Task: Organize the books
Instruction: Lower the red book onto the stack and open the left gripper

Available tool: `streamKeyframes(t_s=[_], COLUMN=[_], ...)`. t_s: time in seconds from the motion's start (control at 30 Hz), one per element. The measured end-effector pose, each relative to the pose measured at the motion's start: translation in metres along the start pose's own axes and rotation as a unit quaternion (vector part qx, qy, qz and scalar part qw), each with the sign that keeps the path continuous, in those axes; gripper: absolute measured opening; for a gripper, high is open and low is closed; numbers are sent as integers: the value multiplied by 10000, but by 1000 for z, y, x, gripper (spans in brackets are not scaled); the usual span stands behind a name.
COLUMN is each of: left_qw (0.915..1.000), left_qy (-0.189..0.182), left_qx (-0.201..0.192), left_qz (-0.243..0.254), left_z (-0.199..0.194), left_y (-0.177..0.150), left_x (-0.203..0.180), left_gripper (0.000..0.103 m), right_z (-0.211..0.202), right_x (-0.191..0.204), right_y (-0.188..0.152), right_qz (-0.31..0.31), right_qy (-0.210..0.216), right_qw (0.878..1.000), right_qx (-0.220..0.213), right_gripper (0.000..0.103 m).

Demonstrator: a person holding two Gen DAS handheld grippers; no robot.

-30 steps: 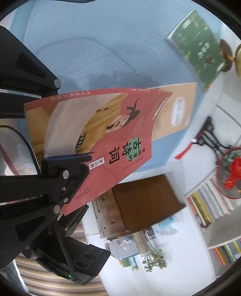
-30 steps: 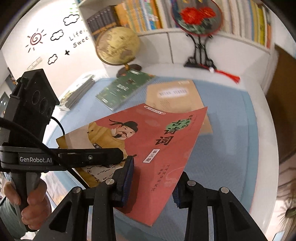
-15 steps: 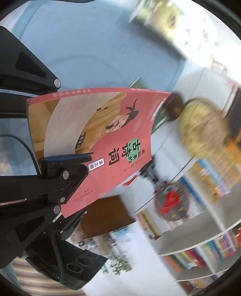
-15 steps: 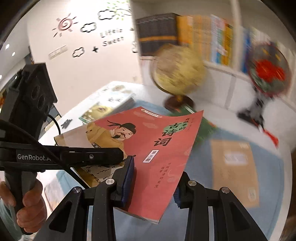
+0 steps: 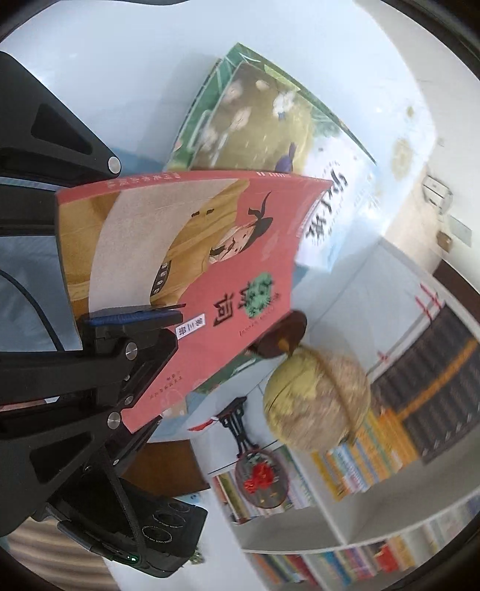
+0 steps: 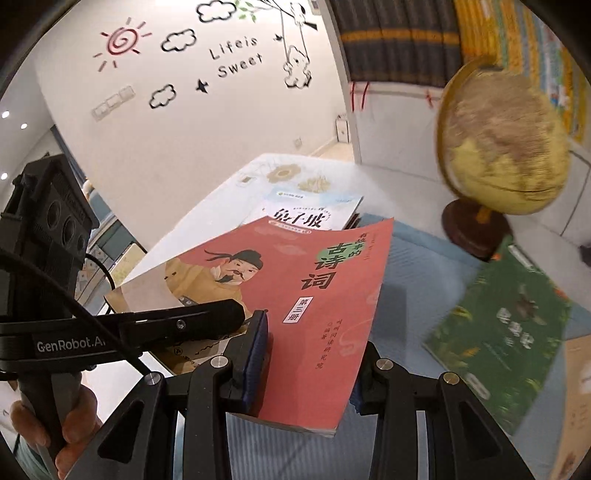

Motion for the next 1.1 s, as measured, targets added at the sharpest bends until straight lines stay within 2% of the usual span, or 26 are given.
streamKeyframes(t_s=[0.23, 0.3, 0.37, 0.57, 0.73, 0.8, 0.87, 0.93, 1.07, 1.1], left_qw=[9969, 9961, 9933, 9874, 9848, 9827, 9799, 9774, 9794, 9797], left_qy=[-227, -113, 171, 503, 647, 863, 1269, 1588, 1640, 1670], left_qx=[398, 547, 857, 1283, 1293, 1287, 1199, 1120, 929, 891], left_qz=[-640, -687, -761, -779, -958, -1010, -966, -834, -731, -654], left_z=[23, 26, 25, 16, 7, 0, -12, -25, -42, -44], left_y=[18, 20, 21, 22, 11, 6, -4, -15, -26, -25], left_x=[56, 66, 78, 104, 118, 121, 126, 126, 113, 109], left_gripper=[16, 21, 26, 28, 31, 30, 28, 28, 29, 29], right_z=[51, 65, 77, 104, 108, 108, 111, 110, 98, 93], right_x=[8, 9, 10, 12, 19, 20, 20, 25, 23, 19], right_y=[12, 16, 20, 23, 19, 17, 12, 6, -2, -5], right_qz=[414, 541, 618, 847, 690, 645, 542, 216, 124, 180], right_qy=[-188, -234, -313, -362, -569, -589, -686, -776, -645, -635], right_qw=[9989, 9979, 9970, 9943, 9943, 9941, 9935, 9942, 9952, 9952], right_qx=[150, 252, 342, 536, 584, 640, 728, 714, 729, 717], right_gripper=[37, 37, 37, 37, 40, 42, 42, 44, 46, 51])
Point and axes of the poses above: each gripper's, at about its wrist camera, not at the fingertips, and z roughly the way its jaws point, x to its left, y to its top, the point moved 5 cm from there along z, roughly the way its jaws point, and after that the axes turned 14 degrees about z, right-handed, at the moved point
